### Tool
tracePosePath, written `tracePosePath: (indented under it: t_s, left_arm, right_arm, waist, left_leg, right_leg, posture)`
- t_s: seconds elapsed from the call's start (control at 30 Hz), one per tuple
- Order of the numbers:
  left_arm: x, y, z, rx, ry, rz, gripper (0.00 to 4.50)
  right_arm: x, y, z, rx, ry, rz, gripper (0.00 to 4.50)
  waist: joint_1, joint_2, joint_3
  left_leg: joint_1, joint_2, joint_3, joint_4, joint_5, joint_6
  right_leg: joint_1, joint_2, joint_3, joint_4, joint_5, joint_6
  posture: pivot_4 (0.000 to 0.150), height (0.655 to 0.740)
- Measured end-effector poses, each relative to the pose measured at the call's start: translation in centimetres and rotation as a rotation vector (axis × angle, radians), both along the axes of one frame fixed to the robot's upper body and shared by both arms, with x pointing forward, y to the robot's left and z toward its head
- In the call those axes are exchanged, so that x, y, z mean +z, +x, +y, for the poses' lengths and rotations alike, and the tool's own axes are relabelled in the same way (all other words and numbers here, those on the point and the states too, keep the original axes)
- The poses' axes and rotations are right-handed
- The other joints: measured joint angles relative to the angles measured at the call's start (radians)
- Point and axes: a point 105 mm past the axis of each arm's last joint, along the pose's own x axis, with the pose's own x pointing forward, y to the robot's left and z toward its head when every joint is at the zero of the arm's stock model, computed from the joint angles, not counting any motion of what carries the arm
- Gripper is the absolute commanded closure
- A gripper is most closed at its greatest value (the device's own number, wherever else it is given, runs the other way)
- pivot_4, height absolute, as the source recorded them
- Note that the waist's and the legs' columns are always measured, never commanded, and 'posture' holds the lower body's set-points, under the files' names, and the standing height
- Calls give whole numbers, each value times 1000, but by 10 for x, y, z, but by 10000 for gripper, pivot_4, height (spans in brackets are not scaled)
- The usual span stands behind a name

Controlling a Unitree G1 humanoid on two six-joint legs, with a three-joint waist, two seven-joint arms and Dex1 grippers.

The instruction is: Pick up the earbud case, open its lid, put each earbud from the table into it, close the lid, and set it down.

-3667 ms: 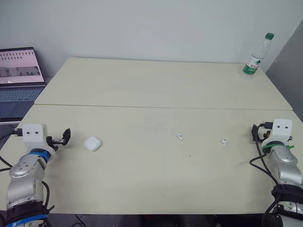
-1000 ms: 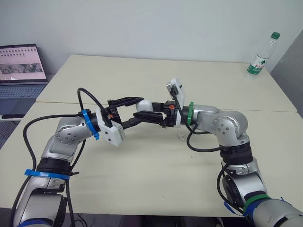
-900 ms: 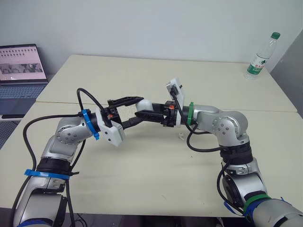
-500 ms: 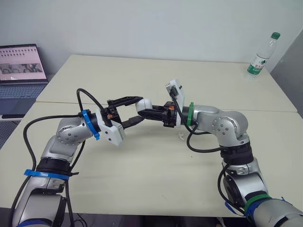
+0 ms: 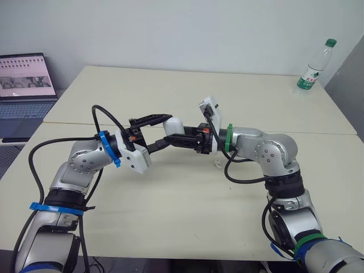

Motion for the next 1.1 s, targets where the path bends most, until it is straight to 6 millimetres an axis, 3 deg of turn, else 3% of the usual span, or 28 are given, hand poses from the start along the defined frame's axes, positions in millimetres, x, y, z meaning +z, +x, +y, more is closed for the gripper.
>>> tracePosePath:
  t_s: [0.13, 0.23, 0.3, 0.33, 0.57, 0.73, 0.77, 0.93, 1.1]
  left_arm:
    - [0, 0, 0, -2, 2, 2, 17498]
    - [-1, 0, -1, -5, 4, 4, 17498]
    - [-1, 0, -1, -1, 3, 9, 17498]
    - [-2, 1, -1, -1, 1, 13, 17498]
    - [-2, 1, -1, 5, -2, 24, 17498]
    - [-4, -8, -7, -35, 9, 52, 1196]
    - [-4, -10, -7, -43, 16, 64, 0]
    - [1, -16, 3, -23, 3, 181, 0]
    - [20, -10, 8, 46, -24, 566, 0]
  right_arm:
    - [-1, 1, 1, -5, 0, 6, 20262]
    - [-3, 2, 2, -13, 0, 19, 27546]
    - [-3, 2, 2, -12, 2, 21, 35148]
    - [-3, 3, 2, -13, -1, 18, 36062]
    - [-3, 3, 2, -13, -1, 23, 36041]
    - [-3, 9, -1, -41, 16, 40, 36278]
    - [-4, 11, -2, -53, 17, 39, 36293]
    - [-7, 25, -13, -128, -5, -1, 36313]
    - [-36, 39, -31, -199, -207, -181, 36355]
  waist:
    - [0, 0, 0]
    - [0, 0, 0]
    - [0, 0, 0]
    - [0, 0, 0]
    - [0, 0, 0]
    - [0, 0, 0]
    - [0, 0, 0]
    - [-3, 0, 0]
    - [-5, 0, 0]
  left_leg:
    - [0, 0, 0, 0, 0, 0]
    - [0, 0, 0, 0, 0, 0]
    - [0, 0, 0, 0, 0, 0]
    - [0, 0, 0, 0, 0, 0]
    - [0, 0, 0, 0, 0, 0]
    - [0, 0, 0, 0, 0, 0]
    - [0, 0, 0, 0, 0, 0]
    - [0, 0, 0, 0, 0, 0]
    - [-2, -1, -2, 2, 0, 0]
  right_leg:
    - [0, 0, 0, 0, 0, 0]
    - [0, 0, 0, 0, 0, 0]
    - [0, 0, 0, 0, 0, 0]
    - [0, 0, 0, 0, 0, 0]
    - [0, 0, 0, 0, 0, 0]
    - [0, 0, 0, 0, 0, 0]
    - [0, 0, 0, 0, 0, 0]
    - [0, 0, 0, 0, 0, 0]
    - [-1, 2, -1, 0, -1, 1]
  posture:
    - [1500, 7400]
    - [1500, 7400]
    - [1500, 7400]
    - [1500, 7400]
    - [1500, 7400]
    - [1500, 7400]
    - [1500, 7400]
    - [1500, 7400]
    - [1500, 7400]
